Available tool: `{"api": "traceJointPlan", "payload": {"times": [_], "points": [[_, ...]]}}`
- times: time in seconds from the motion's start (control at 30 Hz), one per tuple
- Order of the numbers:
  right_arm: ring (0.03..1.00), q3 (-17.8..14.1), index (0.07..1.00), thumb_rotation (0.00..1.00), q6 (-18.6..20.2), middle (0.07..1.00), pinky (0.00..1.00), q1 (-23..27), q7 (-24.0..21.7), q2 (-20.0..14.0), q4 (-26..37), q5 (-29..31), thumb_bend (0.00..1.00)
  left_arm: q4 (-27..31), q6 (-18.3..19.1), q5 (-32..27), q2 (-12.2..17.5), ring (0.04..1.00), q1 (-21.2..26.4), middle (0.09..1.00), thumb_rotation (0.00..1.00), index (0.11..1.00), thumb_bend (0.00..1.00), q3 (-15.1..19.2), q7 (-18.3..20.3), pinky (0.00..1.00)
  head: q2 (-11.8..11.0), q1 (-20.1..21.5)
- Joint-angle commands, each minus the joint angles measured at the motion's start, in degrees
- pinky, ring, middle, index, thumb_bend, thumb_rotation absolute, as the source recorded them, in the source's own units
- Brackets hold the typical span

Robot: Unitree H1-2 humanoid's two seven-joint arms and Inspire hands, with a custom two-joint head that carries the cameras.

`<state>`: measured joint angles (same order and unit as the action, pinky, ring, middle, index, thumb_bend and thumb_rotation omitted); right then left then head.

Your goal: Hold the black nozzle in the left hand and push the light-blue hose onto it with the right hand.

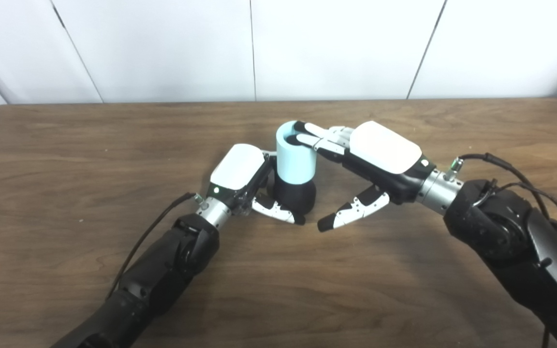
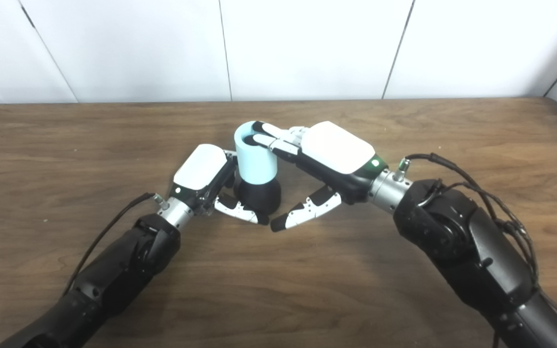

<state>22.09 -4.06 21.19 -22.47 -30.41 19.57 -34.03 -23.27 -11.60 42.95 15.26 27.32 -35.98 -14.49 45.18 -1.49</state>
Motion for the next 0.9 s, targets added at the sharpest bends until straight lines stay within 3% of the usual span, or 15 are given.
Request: {"api": "traceJointPlan", "payload": {"times": [0.0, 0.07, 0.17, 0.33, 0.4, 0.53, 0.6, 0.7, 0.77, 0.87], "points": [[0.794, 0.2, 0.863, 0.67, -1.5, 0.871, 0.72, -2.5, -1.2, 0.7, -2.6, 1.8, 0.59, -3.8, 0.2, 1.3, -0.2, 0.371, -5.0, 0.412, 0.0, 0.501, 0.52, -3.8, 8.5, 0.28, 0.0, 0.0], [0.776, -1.8, 0.851, 0.64, -3.9, 0.856, 0.68, -2.7, 2.6, 2.2, -3.0, 3.6, 0.58, -3.8, 0.3, 1.3, -0.1, 0.37, -4.9, 0.411, 0.0, 0.5, 0.52, -3.7, 8.7, 0.28, 0.0, 0.1], [0.708, -5.4, 0.784, 0.52, -6.1, 0.774, 0.55, -2.9, 7.8, 5.4, -3.0, 6.4, 0.55, -3.6, 0.7, 1.5, -0.1, 0.373, -4.8, 0.41, 0.0, 0.499, 0.52, -3.9, 9.0, 0.29, -0.2, 0.1], [0.605, -10.0, 0.736, 0.37, -6.8, 0.693, 0.46, -2.4, 12.0, 10.8, -3.2, 12.0, 0.5, -4.1, 0.4, 1.0, -0.4, 0.38, -4.7, 0.414, 0.0, 0.498, 0.52, -3.6, 8.9, 0.29, -0.4, 0.1], [0.586, -13.0, 0.741, 0.39, -2.6, 0.693, 0.44, -2.6, 13.1, 15.1, -2.5, 17.6, 0.56, -4.3, 0.1, 1.0, -0.4, 0.384, -4.7, 0.413, 0.0, 0.498, 0.52, -3.6, 8.6, 0.29, -0.4, 0.1], [0.584, -17.1, 0.807, 0.42, 5.1, 0.748, 0.41, -3.0, 13.6, 20.3, -1.0, 23.0, 0.58, -4.6, 0.0, 1.2, -0.4, 0.38, -4.6, 0.409, 0.0, 0.498, 0.52, -3.6, 8.4, 0.29, -0.6, 0.2], [0.66, -19.5, 0.892, 0.47, 8.2, 0.824, 0.48, -3.1, 13.9, 21.9, -1.1, 26.1, 0.61, -4.7, 0.0, 1.4, -0.4, 0.381, -4.6, 0.411, 0.0, 0.498, 0.52, -3.6, 8.3, 0.29, -0.7, 0.1], [0.768, -23.0, 0.986, 0.57, 9.8, 0.924, 0.58, -2.9, 14.8, 22.9, -3.5, 29.6, 0.71, -4.7, -0.2, 1.5, -0.4, 0.358, -4.5, 0.404, 0.0, 0.496, 0.52, -3.6, 8.3, 0.27, -0.7, 0.0], [0.768, -25.6, 0.989, 0.58, 11.7, 0.924, 0.62, -2.7, 15.5, 23.9, -4.7, 33.0, 0.73, -4.6, -0.1, 1.4, -0.3, 0.358, -4.5, 0.405, 0.0, 0.496, 0.52, -3.6, 8.6, 0.27, -0.7, 0.1], [0.708, -28.6, 0.929, 0.54, 16.8, 0.89, 0.56, -2.3, 16.8, 25.5, -5.0, 37.4, 0.71, -4.5, 0.2, 1.2, -0.3, 0.369, -4.6, 0.407, 0.0, 0.499, 0.52, -3.5, 9.0, 0.28, -0.8, 0.2]]}}
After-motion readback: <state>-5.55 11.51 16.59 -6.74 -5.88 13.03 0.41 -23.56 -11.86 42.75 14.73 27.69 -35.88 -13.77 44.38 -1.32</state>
